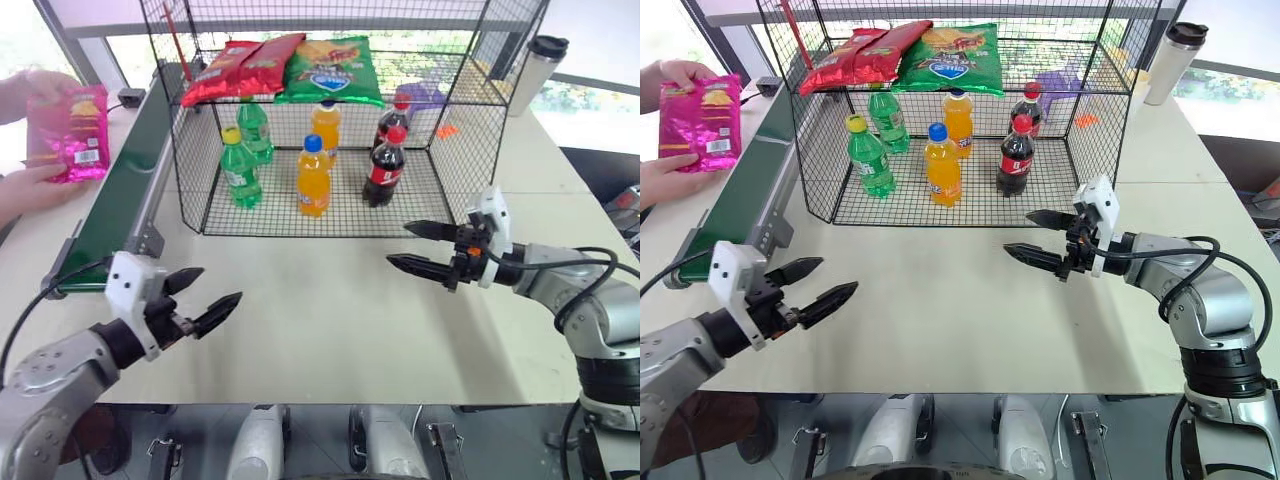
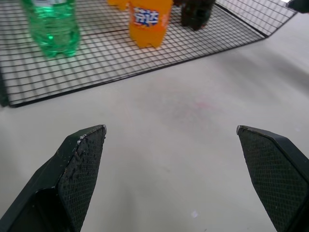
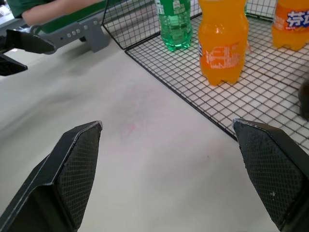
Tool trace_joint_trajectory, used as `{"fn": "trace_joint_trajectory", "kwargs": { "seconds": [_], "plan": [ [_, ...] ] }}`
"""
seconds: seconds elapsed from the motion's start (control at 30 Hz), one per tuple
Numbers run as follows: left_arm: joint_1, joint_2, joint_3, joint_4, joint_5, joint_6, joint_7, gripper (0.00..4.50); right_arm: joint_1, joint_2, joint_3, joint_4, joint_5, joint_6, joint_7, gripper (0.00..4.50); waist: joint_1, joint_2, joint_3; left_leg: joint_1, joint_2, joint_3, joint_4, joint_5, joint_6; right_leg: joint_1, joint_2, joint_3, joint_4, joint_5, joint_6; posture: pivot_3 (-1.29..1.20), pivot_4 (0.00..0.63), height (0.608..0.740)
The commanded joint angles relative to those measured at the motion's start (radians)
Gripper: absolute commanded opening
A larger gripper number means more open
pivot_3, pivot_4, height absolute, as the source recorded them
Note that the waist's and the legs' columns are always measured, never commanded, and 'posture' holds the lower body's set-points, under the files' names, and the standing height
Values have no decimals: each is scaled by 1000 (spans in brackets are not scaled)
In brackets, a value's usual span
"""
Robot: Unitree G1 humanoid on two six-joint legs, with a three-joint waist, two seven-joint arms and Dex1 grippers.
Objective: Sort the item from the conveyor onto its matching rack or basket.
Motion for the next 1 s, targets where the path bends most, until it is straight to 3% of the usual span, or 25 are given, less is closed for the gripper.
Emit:
{"fn": "trace_joint_trajectory", "kwargs": {
  "seconds": [0.03,1.0],
  "plan": [
    [-3,10,17,11,-18,-17,-17,4500,-1,18,-3,-33,12,-17,-11,4451,-1,0,0,0,0,0,0,0,0,0,0,0,0,0,0,0,150,740],
    [-57,-43,-45,20,-2,-70,57,4500,-43,53,37,-15,-26,-33,-43,4451,-2,0,0,0,0,0,0,0,0,-1,0,1,0,0,0,0,150,740]
  ]
}}
